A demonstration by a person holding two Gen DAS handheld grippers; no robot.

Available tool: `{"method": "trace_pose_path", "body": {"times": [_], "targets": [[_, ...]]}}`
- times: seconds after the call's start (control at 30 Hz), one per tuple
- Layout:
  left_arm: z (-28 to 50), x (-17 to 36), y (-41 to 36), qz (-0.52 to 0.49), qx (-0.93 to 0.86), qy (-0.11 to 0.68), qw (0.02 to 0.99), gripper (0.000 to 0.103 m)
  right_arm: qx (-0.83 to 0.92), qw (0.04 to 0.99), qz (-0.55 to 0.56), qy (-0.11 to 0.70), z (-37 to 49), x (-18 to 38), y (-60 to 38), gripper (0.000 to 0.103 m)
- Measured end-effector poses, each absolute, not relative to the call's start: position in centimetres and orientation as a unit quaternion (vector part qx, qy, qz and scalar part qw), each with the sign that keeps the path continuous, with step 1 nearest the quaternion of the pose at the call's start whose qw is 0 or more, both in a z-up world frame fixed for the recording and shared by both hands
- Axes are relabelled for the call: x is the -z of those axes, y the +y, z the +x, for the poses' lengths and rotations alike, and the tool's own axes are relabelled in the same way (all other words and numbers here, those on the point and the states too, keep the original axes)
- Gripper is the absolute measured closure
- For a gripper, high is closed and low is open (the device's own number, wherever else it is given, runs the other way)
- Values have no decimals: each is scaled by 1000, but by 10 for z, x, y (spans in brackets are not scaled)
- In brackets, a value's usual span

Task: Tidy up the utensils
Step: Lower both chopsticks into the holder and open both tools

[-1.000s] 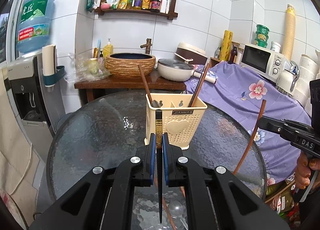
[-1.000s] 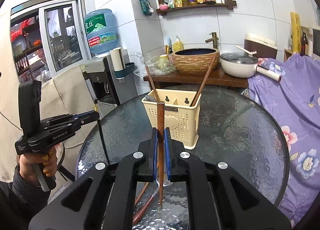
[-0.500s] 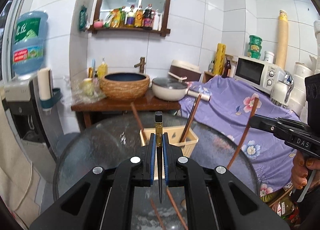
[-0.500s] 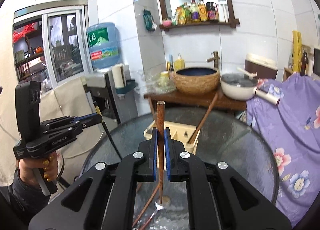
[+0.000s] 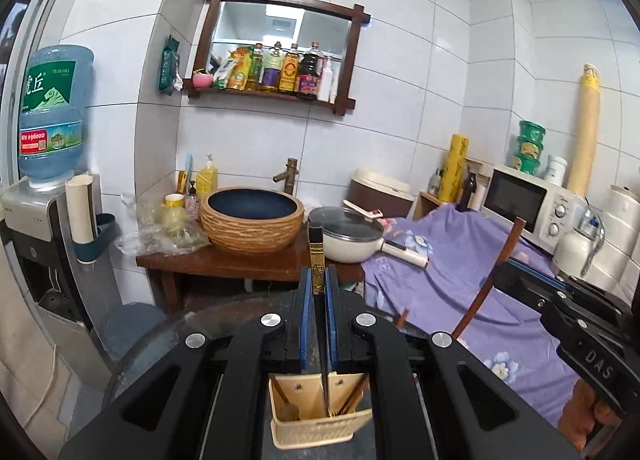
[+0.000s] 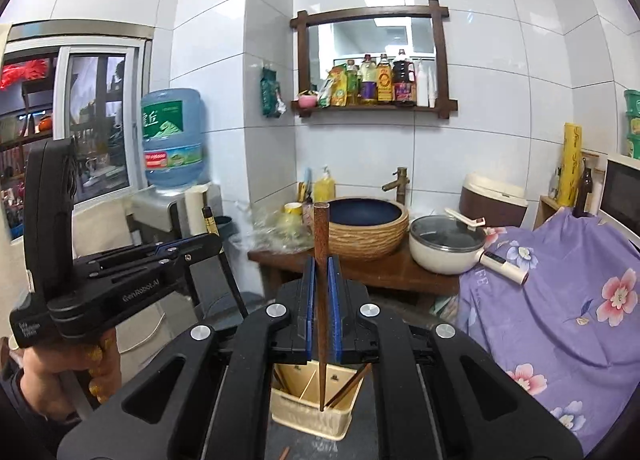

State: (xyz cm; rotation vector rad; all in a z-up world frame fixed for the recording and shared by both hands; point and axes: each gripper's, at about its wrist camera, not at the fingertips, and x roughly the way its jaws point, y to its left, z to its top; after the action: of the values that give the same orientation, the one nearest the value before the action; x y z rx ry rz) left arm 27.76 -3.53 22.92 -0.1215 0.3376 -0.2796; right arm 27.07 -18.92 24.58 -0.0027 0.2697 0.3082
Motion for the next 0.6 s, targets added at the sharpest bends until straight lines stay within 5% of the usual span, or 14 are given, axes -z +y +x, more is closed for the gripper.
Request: {"method": "trace_pose_path", "body": {"times": [0.6], "targets": [[311, -139, -48, -64, 120, 198, 971, 96, -134, 973, 19, 186, 322, -142, -178, 96]]}}
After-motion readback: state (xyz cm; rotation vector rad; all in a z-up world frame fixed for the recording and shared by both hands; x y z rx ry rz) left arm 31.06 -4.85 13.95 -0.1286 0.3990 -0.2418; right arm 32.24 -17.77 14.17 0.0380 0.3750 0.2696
